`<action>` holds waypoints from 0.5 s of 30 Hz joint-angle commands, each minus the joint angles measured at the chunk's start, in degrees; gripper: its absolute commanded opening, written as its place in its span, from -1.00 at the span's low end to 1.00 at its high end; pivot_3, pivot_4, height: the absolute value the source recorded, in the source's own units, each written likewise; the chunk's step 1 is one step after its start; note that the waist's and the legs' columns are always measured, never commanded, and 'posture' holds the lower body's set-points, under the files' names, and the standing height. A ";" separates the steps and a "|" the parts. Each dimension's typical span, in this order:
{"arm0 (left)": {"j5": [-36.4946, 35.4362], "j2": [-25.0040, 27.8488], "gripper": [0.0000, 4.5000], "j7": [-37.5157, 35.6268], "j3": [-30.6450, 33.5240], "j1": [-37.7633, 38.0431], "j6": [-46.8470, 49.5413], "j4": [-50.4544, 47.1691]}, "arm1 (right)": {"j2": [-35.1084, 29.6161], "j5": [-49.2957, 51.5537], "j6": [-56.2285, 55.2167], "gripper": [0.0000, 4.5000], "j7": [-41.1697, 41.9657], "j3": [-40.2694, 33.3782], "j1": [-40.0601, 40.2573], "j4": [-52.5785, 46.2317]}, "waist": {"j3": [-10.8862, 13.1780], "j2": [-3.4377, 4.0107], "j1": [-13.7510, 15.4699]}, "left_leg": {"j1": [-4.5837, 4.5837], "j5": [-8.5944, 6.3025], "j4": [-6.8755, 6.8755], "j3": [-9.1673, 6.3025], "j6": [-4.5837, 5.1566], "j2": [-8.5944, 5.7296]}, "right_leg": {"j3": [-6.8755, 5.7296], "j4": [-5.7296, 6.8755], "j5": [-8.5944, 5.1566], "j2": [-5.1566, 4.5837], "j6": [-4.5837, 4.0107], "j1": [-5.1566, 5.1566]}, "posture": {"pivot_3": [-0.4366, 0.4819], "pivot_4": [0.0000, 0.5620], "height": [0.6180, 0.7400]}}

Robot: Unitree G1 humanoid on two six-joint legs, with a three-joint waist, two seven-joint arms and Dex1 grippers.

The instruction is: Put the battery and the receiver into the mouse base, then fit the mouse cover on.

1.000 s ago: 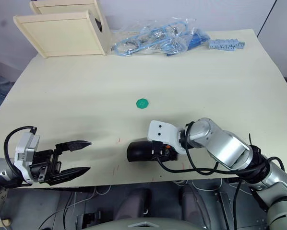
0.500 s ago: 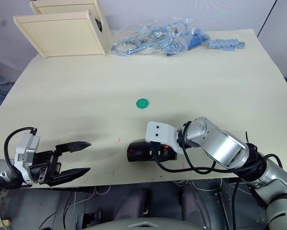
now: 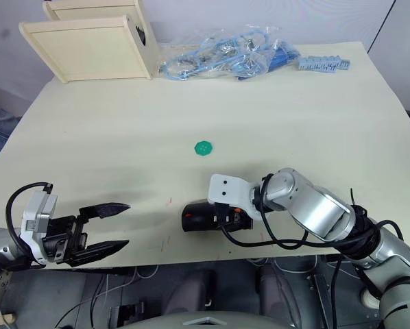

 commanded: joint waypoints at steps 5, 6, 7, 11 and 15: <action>-0.31 0.11 1.00 -0.09 1.51 0.25 -0.77 -1.03 | 0.33 0.72 0.53 0.27 0.25 -0.45 -0.43 -0.83 | 0.00 0.00 -0.01 | 0.00 0.00 0.00 0.00 0.00 0.00 | 0.00 0.00 0.00 0.00 0.00 0.00 | -0.05 -0.47 1.00; -0.33 0.10 1.00 -0.11 1.56 0.31 -0.78 -1.06 | 0.37 0.83 0.66 0.27 0.27 -0.50 -0.41 -0.87 | 0.00 0.00 -0.02 | 0.00 0.00 0.00 0.00 0.00 0.00 | 0.00 0.00 0.00 0.00 0.00 0.00 | -0.05 -0.47 1.00; -0.35 0.10 1.00 -0.12 1.58 0.34 -0.77 -1.07 | 0.41 0.97 0.77 0.27 0.32 -0.58 -0.39 -0.89 | 0.00 0.00 -0.02 | 0.00 0.00 0.00 0.00 0.00 0.00 | 0.00 0.00 0.00 0.00 0.00 0.00 | -0.05 -0.47 1.00; -0.36 0.12 1.00 -0.16 1.63 0.45 -0.74 -1.02 | 0.19 0.29 -0.08 0.68 0.07 -0.48 -0.59 -1.13 | 0.00 0.00 -0.02 | 0.00 0.00 0.00 0.00 0.00 0.00 | 0.00 0.00 0.00 0.00 0.00 0.00 | -0.05 -0.47 1.00; -0.33 0.11 1.00 -0.14 1.62 0.49 -0.76 -1.00 | 0.30 0.46 0.02 0.68 0.15 -0.75 -0.66 -1.18 | 0.00 0.00 -0.01 | 0.00 0.00 0.00 0.00 0.00 0.00 | 0.00 0.00 0.00 0.00 0.00 0.00 | -0.05 -0.47 1.00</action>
